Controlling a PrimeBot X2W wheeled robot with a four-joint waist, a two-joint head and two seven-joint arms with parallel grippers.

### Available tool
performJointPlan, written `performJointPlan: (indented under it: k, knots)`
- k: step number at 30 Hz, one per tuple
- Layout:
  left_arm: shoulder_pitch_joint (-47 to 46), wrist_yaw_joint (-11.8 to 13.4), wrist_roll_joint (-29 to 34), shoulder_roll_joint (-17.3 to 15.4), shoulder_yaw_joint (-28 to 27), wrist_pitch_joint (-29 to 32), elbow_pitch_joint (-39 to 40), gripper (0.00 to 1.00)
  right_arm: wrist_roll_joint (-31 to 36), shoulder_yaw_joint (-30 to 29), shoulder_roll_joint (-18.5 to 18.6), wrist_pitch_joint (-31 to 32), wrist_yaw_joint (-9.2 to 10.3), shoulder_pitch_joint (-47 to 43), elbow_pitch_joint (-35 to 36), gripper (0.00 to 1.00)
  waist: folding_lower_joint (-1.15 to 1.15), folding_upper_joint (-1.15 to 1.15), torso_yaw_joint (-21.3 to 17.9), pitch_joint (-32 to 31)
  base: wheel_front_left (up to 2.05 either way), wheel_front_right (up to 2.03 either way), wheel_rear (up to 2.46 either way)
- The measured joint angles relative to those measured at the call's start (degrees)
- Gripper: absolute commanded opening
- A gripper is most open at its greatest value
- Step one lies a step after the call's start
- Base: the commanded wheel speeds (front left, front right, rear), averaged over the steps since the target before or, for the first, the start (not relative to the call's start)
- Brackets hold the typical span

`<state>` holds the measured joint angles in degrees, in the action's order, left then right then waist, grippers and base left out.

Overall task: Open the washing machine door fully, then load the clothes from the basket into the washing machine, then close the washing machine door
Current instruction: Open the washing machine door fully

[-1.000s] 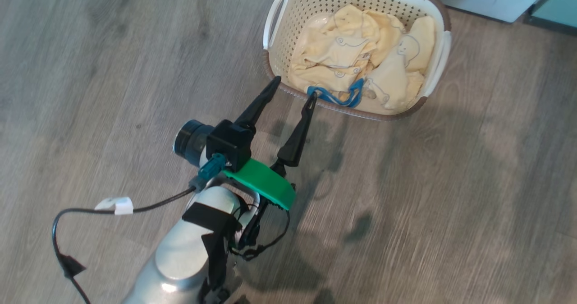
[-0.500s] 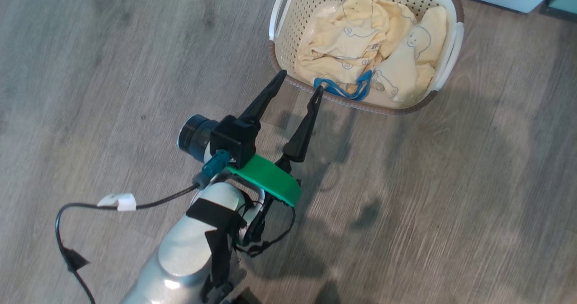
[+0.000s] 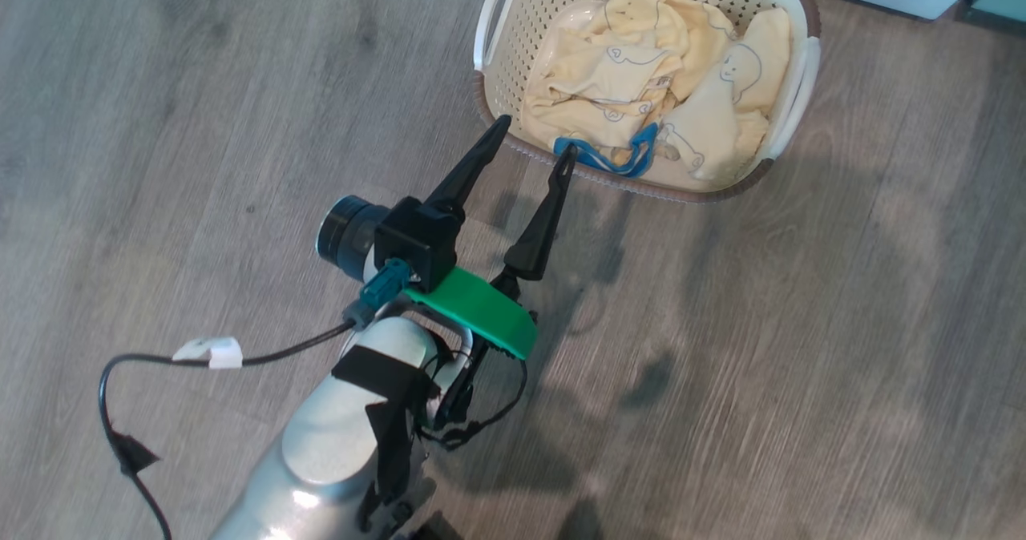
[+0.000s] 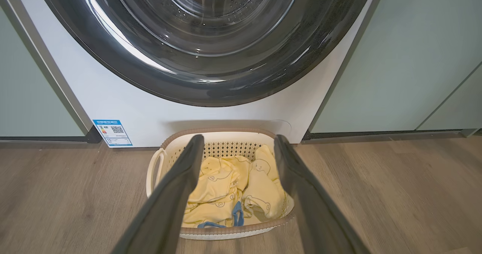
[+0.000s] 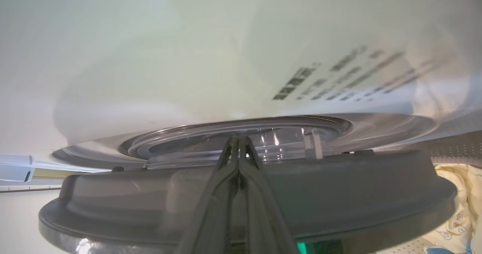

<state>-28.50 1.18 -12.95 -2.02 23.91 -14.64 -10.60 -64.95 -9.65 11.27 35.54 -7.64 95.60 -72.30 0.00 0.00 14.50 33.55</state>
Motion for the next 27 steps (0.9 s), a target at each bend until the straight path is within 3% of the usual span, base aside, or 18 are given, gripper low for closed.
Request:
performJointPlan:
  k: [9,27]
  knots:
    - [0.0,0.0,0.0,0.0,-0.2,0.0,-0.1,1.0,0.0,0.6,-0.1,2.8,0.0,-0.9,1.8,0.0,0.0,0.0,-0.7,-0.6,0.0,0.0,0.0]
    - [0.3,-0.1,0.9,0.0,-1.7,0.0,-1.2,1.0,-2.8,0.9,-2.1,12.3,0.0,-12.3,12.2,0.0,0.0,0.0,-2.6,-3.2,0.0,0.0,0.0]
